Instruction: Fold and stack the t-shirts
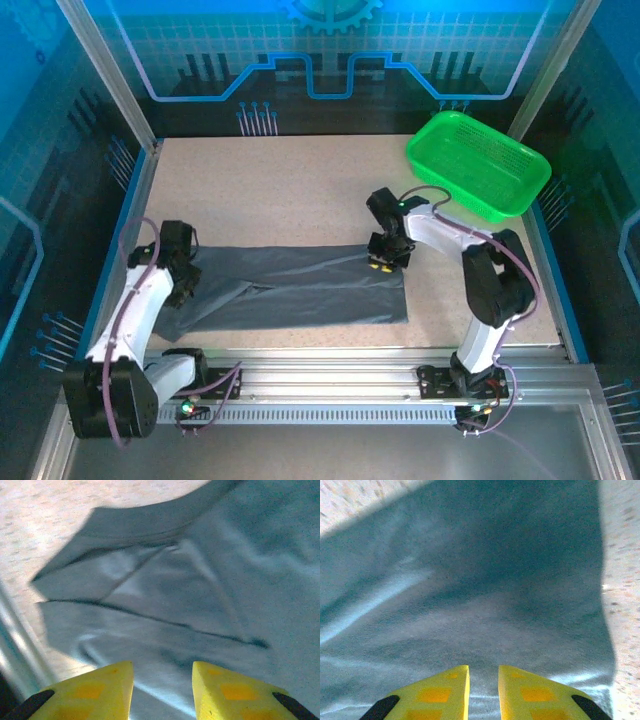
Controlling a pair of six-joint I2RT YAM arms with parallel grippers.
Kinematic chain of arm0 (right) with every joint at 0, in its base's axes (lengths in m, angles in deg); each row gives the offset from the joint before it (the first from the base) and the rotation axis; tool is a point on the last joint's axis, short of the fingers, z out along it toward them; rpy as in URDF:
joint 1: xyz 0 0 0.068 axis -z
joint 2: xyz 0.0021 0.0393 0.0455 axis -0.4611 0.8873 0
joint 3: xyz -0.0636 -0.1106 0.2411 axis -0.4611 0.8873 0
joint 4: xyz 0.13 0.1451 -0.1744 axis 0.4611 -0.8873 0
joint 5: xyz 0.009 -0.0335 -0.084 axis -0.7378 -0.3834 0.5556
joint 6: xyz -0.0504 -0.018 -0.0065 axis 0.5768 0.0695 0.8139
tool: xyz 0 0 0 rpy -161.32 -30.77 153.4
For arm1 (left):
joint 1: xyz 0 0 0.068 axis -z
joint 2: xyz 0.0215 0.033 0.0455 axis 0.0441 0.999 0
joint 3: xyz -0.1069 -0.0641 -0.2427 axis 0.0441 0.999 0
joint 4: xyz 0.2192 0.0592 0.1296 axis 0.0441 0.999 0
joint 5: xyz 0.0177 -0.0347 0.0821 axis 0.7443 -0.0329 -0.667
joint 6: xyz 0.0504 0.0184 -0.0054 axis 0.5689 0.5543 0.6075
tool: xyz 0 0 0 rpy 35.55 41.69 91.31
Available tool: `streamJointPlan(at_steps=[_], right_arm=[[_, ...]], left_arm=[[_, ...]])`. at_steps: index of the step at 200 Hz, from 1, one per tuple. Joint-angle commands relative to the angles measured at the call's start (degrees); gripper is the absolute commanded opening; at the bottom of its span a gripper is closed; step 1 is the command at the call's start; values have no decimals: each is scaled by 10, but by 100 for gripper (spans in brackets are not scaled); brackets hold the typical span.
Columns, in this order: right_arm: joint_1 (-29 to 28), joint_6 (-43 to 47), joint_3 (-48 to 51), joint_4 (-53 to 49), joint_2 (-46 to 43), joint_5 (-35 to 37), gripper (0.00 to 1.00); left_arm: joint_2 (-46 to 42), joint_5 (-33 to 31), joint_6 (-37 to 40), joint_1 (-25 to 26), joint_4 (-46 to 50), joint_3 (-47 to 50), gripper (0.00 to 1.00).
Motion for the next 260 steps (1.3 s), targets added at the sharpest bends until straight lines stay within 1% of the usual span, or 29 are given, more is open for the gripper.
streamJointPlan(at_steps=[1,29,43,71,92,107,119,133,158,172,186,201,214,231,260], right_arm=[[-3,-13,-19,-1,44,-17,21],[36,-13,-73,-68,93,29,21],[57,4,-108,-93,114,37,21],[90,34,-175,-126,167,24,22],[118,24,-197,-122,197,-5,22],[131,21,-222,-132,212,-5,21],[131,19,-231,-135,203,9,21],[122,16,-214,-123,164,23,22],[73,-6,-146,-93,79,37,23],[41,-28,-98,-62,40,24,26],[9,-51,-61,-30,23,7,27],[-13,-64,-48,-8,39,-15,27],[-13,-61,-56,-13,69,-26,27],[3,-41,-80,-31,110,-27,27],[40,-3,-139,-78,167,-18,26]], left_arm=[[68,59,40,-1,-96,-32,36],[187,108,52,-1,-139,-57,32],[237,138,53,-1,-149,-70,30],[318,203,47,8,-172,-96,30],[351,215,33,17,-176,-121,30],[372,214,24,19,-162,-150,29],[383,210,20,22,-139,-177,29],[375,191,18,28,-109,-201,28],[319,145,2,35,-81,-192,28],[299,160,3,35,-96,-168,28],[306,189,10,36,-100,-154,28],[316,196,17,36,-103,-137,28],[323,200,19,36,-120,-123,27],[350,223,20,37,-135,-125,27],[405,242,23,43,-158,-154,27]])
